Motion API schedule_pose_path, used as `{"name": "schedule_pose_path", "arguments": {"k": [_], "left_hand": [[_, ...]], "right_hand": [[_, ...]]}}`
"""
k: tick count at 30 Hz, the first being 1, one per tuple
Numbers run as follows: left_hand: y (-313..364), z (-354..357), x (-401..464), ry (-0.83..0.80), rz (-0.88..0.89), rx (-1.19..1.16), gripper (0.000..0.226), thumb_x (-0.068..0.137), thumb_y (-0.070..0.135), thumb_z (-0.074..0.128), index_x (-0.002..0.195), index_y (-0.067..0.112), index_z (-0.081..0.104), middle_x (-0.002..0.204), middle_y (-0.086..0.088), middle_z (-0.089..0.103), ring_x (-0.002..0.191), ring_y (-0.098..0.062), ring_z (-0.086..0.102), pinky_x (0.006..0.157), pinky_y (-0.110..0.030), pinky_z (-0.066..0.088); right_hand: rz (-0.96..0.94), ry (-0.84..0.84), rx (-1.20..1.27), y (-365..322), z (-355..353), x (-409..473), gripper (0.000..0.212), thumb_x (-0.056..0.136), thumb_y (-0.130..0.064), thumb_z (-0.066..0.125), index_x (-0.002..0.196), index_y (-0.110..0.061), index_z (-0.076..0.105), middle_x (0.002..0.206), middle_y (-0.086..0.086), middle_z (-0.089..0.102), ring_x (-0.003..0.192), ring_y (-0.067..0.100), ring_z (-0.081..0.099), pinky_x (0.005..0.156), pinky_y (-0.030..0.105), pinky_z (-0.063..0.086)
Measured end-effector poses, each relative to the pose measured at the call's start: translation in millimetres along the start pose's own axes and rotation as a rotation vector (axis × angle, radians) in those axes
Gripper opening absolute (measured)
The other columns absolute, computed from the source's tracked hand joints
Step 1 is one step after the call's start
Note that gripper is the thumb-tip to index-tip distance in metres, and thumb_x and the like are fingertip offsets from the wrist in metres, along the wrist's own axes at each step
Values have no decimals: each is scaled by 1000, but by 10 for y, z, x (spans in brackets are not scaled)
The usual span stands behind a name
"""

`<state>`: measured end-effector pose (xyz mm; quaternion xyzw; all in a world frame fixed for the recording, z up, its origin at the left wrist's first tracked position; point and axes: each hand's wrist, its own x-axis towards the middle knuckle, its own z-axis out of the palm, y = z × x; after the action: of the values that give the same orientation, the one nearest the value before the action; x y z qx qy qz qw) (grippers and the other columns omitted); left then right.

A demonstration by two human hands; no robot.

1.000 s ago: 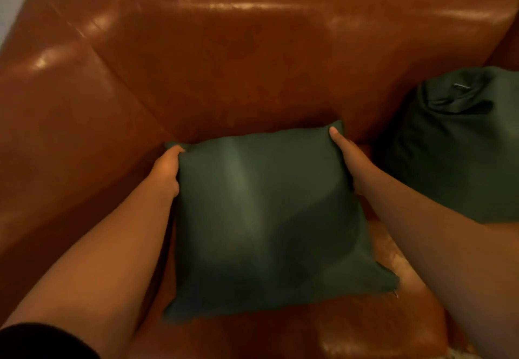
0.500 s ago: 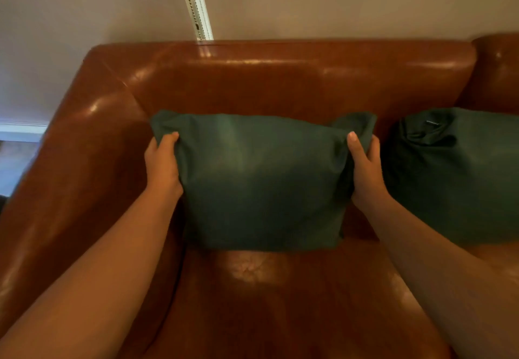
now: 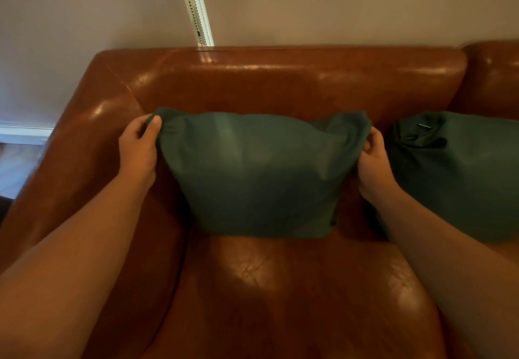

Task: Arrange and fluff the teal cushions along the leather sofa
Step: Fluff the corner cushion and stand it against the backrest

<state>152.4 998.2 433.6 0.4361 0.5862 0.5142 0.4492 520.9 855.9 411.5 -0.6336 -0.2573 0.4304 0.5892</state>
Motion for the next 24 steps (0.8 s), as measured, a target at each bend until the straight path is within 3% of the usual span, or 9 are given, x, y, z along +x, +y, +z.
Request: {"name": "schedule_pose_path", "arguments": {"k": [2,5,9,13,16,19,20,22,24], "left_hand": [[50,26,15,38,38,80,10,89,23,62,80,27,63,81,6,63,75,-3,59,72,-23,50],[80,67,36,98,62,135,18,90,19,59,75,28,59,76,9,59,66,4,53,63,-14,45],[-1,-67,121,368,40,166,21,89,26,57,69,30,52,79,4,57,76,-8,52,73,-29,48],[-39,-136,155,522,-20,220,19,90,30,53,72,27,48,84,0,55,81,-13,50,79,-32,46],[-19,-69,156,459,-67,265,27,91,29,55,66,28,44,71,9,48,82,-14,49,80,-33,46],[129,-101,99,346,10,500,10,90,25,58,80,25,53,86,2,56,94,-21,52,90,-35,42],[201,-107,74,293,106,644,8,88,23,59,94,19,59,102,-7,58,105,-27,52,96,-36,38],[411,53,-15,117,384,892,25,88,24,60,111,14,60,123,-16,52,120,-33,44,101,-38,31],[617,472,-173,-160,630,908,22,90,25,58,107,16,67,119,-12,58,117,-30,49,99,-36,34]], "right_hand": [[-42,23,-39,-6,60,12,51,94,-3,55,140,-17,36,127,3,60,114,16,60,92,33,52],[-74,90,-88,-16,133,39,41,92,-2,57,129,-11,44,116,4,63,107,18,62,88,33,52],[-98,233,-213,-149,54,103,35,90,-2,58,120,-17,48,87,0,62,87,17,62,78,31,50],[-106,254,-356,-170,-62,82,33,90,-8,63,118,-18,49,82,-2,59,77,14,58,73,31,47],[-98,190,-401,-135,-43,4,21,94,-5,55,113,-15,52,80,-3,53,72,9,53,72,26,45],[-106,50,-367,-214,-131,-33,22,94,-7,55,112,-20,52,92,-2,55,85,10,56,83,25,47],[-113,1,-345,-256,-159,-44,25,94,-8,56,114,-21,52,98,-2,56,91,9,57,86,24,47],[-134,-73,-352,-318,-192,-55,30,95,-9,55,120,-24,50,112,-4,58,104,7,56,91,23,46],[-152,-91,-379,-347,-183,-48,35,95,-9,55,126,-23,48,120,-3,56,110,8,55,94,24,45]]}}
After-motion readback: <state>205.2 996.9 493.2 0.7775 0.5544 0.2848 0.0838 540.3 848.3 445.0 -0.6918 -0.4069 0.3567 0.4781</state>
